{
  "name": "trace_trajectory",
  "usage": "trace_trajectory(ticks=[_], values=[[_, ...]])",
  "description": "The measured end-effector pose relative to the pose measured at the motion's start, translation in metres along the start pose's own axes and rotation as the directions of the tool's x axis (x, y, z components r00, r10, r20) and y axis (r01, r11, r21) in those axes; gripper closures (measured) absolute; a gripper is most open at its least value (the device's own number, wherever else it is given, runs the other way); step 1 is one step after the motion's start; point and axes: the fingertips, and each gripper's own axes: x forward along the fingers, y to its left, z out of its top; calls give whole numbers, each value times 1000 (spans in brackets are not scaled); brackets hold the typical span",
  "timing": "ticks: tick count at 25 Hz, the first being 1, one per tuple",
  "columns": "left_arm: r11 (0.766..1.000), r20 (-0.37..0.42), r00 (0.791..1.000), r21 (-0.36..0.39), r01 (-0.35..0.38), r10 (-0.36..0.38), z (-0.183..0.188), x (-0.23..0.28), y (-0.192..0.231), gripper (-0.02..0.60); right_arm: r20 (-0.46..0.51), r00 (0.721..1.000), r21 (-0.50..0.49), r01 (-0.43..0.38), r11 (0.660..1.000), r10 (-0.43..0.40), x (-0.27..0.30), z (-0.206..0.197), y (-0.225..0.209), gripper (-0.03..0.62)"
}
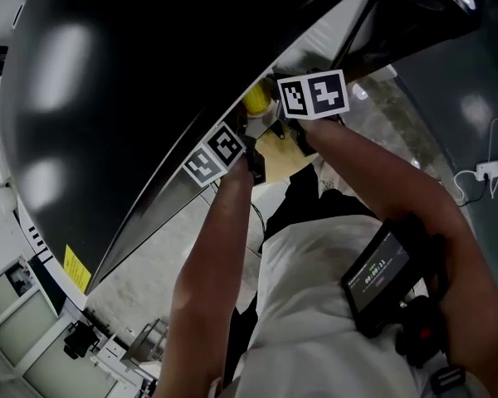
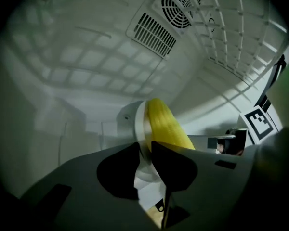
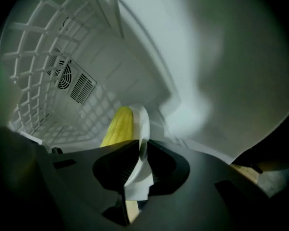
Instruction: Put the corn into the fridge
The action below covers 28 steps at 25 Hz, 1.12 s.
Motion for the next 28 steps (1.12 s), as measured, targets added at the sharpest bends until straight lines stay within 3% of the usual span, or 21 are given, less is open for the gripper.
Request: trace_trajectory(ticks=[5, 28], values=[[999, -10, 1000, -33, -10, 9, -3, 1, 3, 517, -17, 1000, -37, 23, 999, -24, 1, 1, 1, 542], [997, 41, 999, 77, -6, 3, 1, -5, 3, 502, -56, 998, -147, 26, 989, -35, 10, 6, 9, 540]])
